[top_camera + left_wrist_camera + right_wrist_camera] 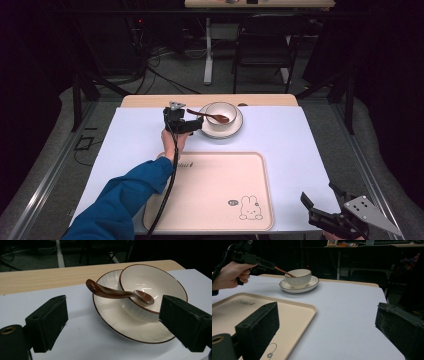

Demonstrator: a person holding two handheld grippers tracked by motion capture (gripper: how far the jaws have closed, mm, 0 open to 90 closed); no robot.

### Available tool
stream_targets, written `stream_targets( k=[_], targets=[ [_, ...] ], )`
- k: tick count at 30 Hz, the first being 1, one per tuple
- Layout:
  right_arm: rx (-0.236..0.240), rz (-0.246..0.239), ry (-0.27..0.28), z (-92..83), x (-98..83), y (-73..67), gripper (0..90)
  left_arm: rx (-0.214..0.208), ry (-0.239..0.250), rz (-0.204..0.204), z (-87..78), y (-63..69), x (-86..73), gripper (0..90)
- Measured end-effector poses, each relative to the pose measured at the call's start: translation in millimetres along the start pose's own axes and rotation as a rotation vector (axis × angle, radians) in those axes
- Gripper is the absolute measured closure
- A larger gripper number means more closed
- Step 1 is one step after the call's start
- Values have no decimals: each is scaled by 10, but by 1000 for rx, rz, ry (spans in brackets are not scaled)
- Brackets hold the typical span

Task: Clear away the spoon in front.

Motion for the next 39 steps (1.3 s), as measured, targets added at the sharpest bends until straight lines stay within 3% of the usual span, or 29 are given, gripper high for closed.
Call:
stream_targets(
  k=[7, 14, 21, 27, 34, 39],
  targets=[
    [0, 2, 0, 2, -1, 5, 44, -13, 2, -52, 123, -19, -13, 275],
    [-2, 5, -3, 0, -3, 10, 44, -11, 16, -46, 158, 7, -2, 460],
    [-2, 5, -3, 1, -2, 10, 43, -14, 33, -50, 184, 11, 21, 584],
    [-2, 6, -4, 2, -4, 12, 43, -2, 39, -75, 252, -60, 41, 616],
    [-3, 4, -3, 0, -3, 15, 43, 20, 39, -75, 307, -115, 29, 621],
    [-3, 5, -2, -1, -3, 14, 43, 15, 54, -82, 317, -112, 60, 582]
  ],
)
Point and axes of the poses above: each handheld gripper's, and its own axes: z roughly forward along the jaws, x roughly out of its top, y roughly to its right, the point moved 6 cm from there along z, roughly forward along the jaws, and after that the axes turned 8 degrees about y, right-handed, at the moved point
